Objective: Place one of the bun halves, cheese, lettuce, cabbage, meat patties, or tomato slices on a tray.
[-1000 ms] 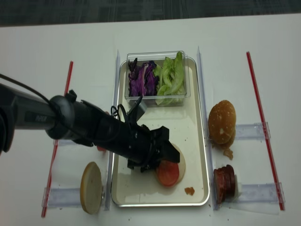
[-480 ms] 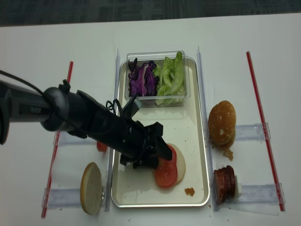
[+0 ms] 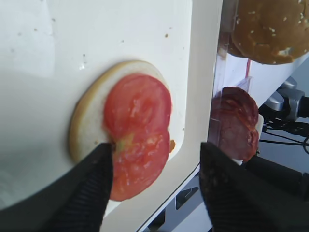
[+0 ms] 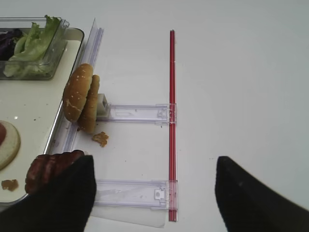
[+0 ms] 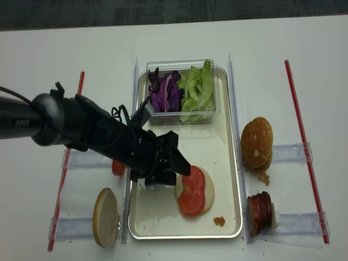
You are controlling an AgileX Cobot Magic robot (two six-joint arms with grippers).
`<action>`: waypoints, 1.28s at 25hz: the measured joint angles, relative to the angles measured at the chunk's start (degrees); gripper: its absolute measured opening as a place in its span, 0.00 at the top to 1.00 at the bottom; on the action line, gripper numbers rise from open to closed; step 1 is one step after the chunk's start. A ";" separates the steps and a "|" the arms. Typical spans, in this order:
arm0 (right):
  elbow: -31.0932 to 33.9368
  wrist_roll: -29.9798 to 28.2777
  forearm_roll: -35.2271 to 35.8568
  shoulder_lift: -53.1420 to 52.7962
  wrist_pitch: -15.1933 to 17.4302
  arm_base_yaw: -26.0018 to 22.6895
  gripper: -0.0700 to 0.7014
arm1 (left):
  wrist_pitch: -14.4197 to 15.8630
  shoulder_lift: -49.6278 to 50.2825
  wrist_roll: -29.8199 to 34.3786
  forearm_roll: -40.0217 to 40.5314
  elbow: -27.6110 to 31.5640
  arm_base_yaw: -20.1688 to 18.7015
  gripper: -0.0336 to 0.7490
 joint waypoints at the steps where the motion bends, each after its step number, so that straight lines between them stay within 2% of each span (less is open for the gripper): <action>1: 0.00 0.00 0.00 0.00 0.00 0.00 0.22 | 0.26 -0.24 -0.20 0.60 0.00 0.34 0.48; 9: 0.00 0.00 0.00 0.00 0.00 0.00 0.22 | 0.89 -2.76 -3.65 5.96 -1.13 2.44 0.48; 19: 0.00 0.00 0.00 0.00 0.00 0.00 0.22 | 5.92 -3.22 -12.98 18.98 -9.73 2.74 0.48; 27: 0.00 0.00 0.00 0.00 0.00 0.00 0.22 | 12.21 -3.22 -18.14 27.88 -16.32 5.53 0.48; 29: 0.00 0.00 0.00 0.00 0.00 0.00 0.22 | 13.63 -3.22 -20.10 31.78 -18.05 6.05 0.48; 32: 0.00 0.00 0.00 0.00 0.00 0.00 0.22 | 14.16 -3.22 -23.22 38.58 -20.66 6.35 0.48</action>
